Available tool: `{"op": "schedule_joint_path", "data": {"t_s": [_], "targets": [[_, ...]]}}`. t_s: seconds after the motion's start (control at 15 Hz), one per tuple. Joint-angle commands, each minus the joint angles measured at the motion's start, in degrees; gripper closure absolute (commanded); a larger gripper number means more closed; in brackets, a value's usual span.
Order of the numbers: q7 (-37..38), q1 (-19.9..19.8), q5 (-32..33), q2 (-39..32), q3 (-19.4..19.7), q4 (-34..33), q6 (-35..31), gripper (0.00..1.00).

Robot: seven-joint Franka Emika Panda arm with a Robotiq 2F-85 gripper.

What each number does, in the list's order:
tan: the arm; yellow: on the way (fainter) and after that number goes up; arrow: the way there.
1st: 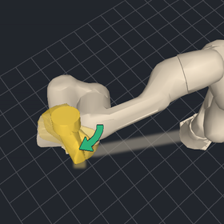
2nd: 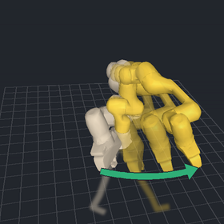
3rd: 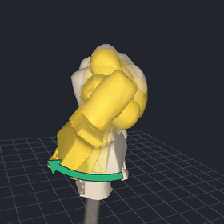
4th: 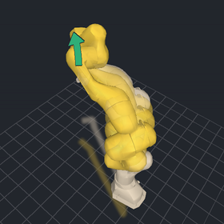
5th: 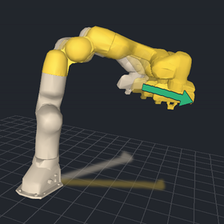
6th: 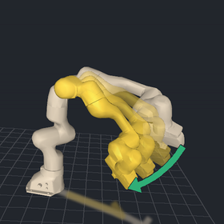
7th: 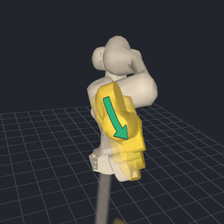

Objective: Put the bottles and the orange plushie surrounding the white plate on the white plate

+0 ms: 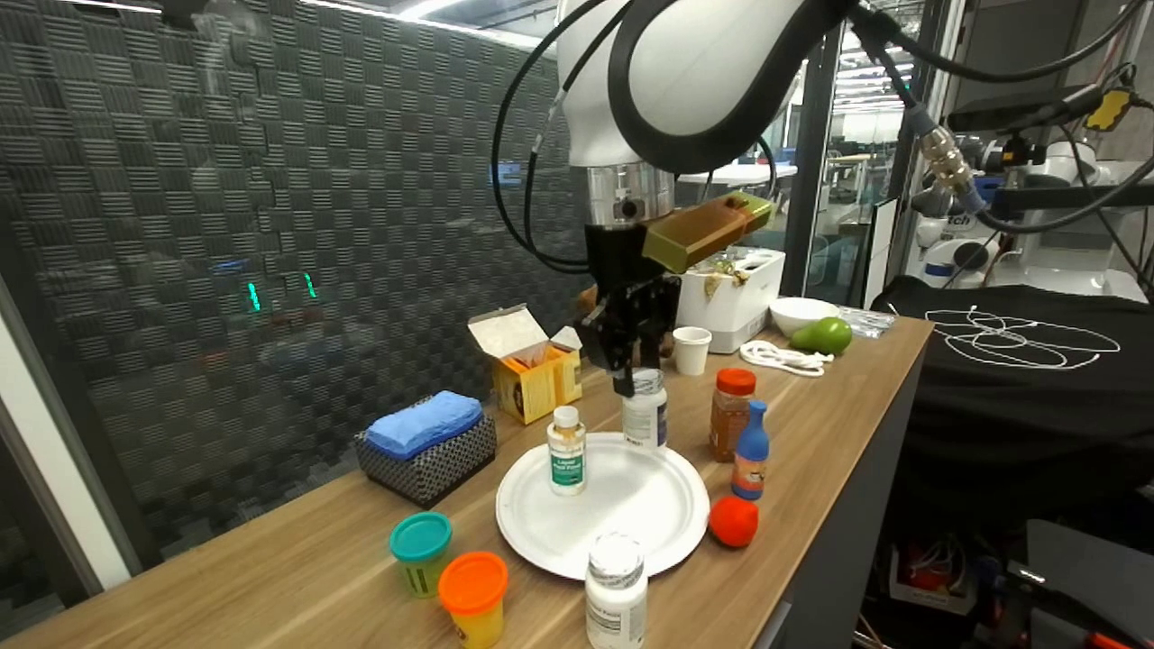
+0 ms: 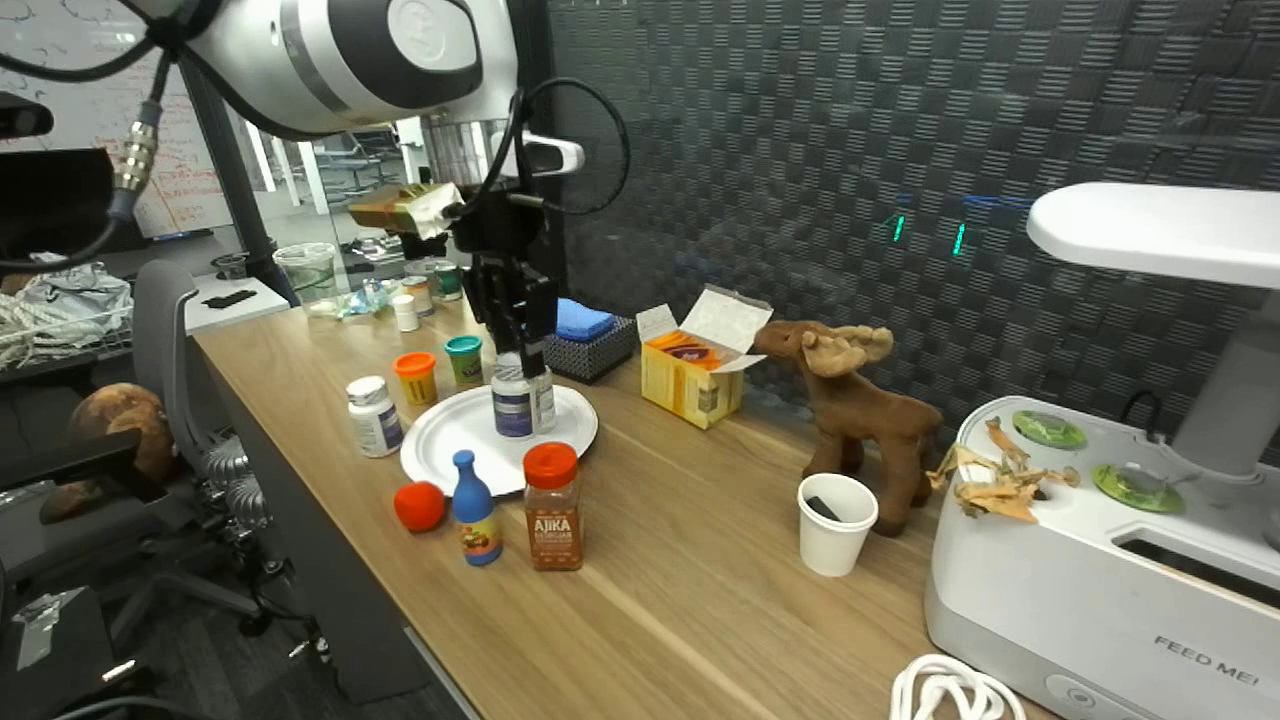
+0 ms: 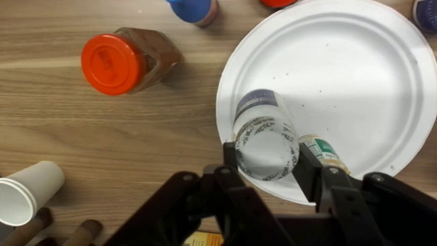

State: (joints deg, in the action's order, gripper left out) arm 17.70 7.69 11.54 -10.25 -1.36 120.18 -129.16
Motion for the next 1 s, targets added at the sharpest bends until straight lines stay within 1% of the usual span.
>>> {"op": "schedule_joint_path", "data": {"t_s": [0.0, 0.07, 0.27, 0.47, 0.6, 0.93], "targets": [[2.1, -0.1, 0.9, -0.4, -0.3, 1.9, -3.5, 0.80], [2.6, -0.1, 1.0, -0.7, -0.2, 2.3, -4.8, 0.80], [4.0, -0.6, 0.7, -1.6, 0.8, 3.4, -11.6, 0.80], [3.5, -0.8, 0.1, -2.2, 1.3, 3.7, -16.1, 0.80], [3.1, -0.9, -0.2, -2.7, 1.4, 3.7, -17.5, 0.80], [0.6, -1.1, -3.8, -2.6, 0.3, 4.4, -17.3, 0.80]]}}
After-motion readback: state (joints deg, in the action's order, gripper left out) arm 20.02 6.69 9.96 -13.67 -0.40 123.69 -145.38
